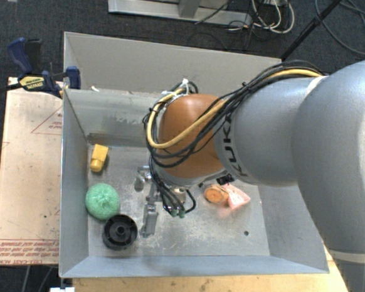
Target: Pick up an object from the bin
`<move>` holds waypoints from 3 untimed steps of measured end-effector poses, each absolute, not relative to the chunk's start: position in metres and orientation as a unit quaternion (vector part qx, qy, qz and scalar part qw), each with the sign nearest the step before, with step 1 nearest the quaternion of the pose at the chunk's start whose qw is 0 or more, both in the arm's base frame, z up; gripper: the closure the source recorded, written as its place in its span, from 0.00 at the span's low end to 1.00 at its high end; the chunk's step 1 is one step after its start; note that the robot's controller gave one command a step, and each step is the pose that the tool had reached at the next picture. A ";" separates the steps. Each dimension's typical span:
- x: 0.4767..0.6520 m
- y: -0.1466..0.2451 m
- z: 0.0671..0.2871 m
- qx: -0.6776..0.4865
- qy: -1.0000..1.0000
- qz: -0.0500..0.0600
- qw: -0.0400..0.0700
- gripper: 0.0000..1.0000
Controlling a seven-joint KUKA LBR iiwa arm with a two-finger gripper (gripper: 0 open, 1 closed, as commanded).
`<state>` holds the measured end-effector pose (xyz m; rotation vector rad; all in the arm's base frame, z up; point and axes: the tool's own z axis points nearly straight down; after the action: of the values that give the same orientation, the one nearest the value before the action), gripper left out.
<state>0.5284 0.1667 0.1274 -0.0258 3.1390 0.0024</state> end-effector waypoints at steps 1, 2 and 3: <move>0.536 0.178 0.097 -0.154 0.988 0.001 0.001 0.00; 0.523 0.175 0.086 -0.232 0.973 0.001 0.000 0.00; 0.515 0.182 0.081 -0.127 0.992 0.001 0.000 0.00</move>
Offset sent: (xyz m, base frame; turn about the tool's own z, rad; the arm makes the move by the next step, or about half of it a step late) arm -0.0329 0.0030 -0.0564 -0.0374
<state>0.5150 0.1825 0.0813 -0.4000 3.1156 0.0022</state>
